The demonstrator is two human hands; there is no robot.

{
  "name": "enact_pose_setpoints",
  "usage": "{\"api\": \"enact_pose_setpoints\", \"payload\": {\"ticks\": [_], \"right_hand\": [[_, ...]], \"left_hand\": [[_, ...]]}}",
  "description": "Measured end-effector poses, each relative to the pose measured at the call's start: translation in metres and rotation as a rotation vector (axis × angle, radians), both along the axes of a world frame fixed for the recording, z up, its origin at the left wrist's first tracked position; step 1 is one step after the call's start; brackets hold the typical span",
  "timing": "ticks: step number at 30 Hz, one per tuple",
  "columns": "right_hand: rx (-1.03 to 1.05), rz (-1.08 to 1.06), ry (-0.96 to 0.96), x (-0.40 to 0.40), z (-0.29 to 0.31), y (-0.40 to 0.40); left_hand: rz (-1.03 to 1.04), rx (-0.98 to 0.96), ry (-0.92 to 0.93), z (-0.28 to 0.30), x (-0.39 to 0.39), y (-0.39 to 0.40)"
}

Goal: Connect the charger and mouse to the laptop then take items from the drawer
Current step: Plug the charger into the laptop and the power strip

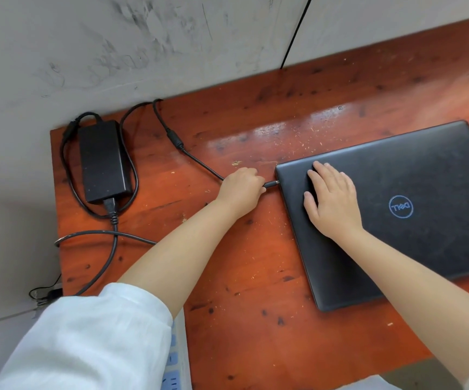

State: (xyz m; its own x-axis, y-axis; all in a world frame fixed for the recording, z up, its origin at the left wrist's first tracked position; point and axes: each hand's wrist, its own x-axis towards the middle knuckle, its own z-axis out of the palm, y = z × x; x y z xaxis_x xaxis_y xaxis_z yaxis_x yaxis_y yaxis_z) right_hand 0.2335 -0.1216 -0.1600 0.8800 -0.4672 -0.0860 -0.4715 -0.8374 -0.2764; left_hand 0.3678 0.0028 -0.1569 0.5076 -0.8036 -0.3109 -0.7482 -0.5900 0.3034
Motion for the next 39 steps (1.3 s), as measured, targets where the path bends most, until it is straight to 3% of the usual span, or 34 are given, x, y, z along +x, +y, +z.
{"api": "enact_pose_setpoints", "payload": {"ticks": [15,29,39], "right_hand": [[-0.047,0.032,0.051,0.002,0.001,-0.002],[-0.086,0.043,0.027,0.001,-0.006,-0.005],[-0.123,0.048,0.005,0.001,-0.008,-0.006]], "left_hand": [[-0.016,0.046,-0.057,0.003,-0.004,-0.008],[-0.060,0.169,0.203,0.009,0.020,-0.022],[0.013,-0.001,0.007,-0.002,0.000,-0.014]]}}
